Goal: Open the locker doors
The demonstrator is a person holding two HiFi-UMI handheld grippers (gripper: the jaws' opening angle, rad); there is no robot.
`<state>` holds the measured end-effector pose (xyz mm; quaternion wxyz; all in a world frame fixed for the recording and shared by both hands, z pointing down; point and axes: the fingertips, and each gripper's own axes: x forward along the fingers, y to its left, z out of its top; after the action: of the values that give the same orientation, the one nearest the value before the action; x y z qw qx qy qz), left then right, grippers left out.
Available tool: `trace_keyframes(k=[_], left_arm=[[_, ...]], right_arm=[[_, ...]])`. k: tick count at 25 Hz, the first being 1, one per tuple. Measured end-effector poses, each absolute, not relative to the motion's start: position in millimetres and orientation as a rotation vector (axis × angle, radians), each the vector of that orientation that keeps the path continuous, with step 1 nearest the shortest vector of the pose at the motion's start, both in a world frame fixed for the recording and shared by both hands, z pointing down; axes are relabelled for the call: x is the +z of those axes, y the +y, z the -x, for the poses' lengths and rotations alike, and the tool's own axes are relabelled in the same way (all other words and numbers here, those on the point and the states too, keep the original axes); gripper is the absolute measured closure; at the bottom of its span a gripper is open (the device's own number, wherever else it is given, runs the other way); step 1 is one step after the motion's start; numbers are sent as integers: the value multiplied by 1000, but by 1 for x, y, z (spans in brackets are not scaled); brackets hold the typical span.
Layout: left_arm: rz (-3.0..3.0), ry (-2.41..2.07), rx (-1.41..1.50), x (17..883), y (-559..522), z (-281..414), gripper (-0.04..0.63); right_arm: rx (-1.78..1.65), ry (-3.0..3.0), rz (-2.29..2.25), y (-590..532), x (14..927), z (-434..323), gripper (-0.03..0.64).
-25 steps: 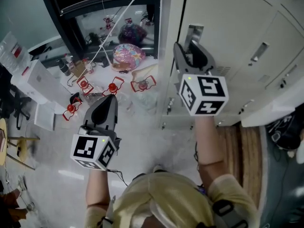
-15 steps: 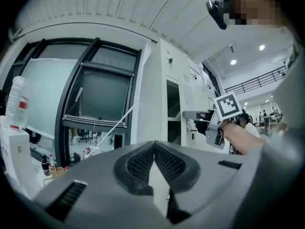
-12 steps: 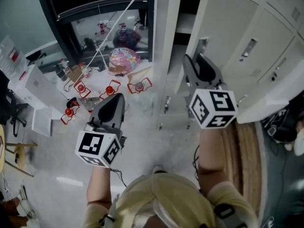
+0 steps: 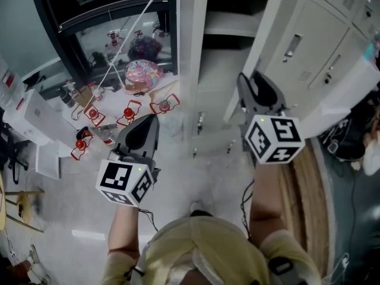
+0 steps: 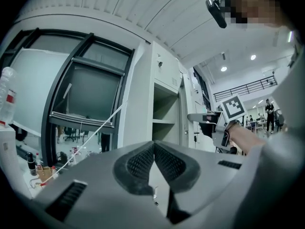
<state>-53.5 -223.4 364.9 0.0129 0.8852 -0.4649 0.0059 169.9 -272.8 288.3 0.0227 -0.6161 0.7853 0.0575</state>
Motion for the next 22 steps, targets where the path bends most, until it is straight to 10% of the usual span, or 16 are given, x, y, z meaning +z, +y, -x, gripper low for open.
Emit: trace_keyframes(k=[22], left_arm=[[-2893,-1175,-12,360,-205,-4,592]], right_arm=[[215,2114,2311,-203,293,-282,497]])
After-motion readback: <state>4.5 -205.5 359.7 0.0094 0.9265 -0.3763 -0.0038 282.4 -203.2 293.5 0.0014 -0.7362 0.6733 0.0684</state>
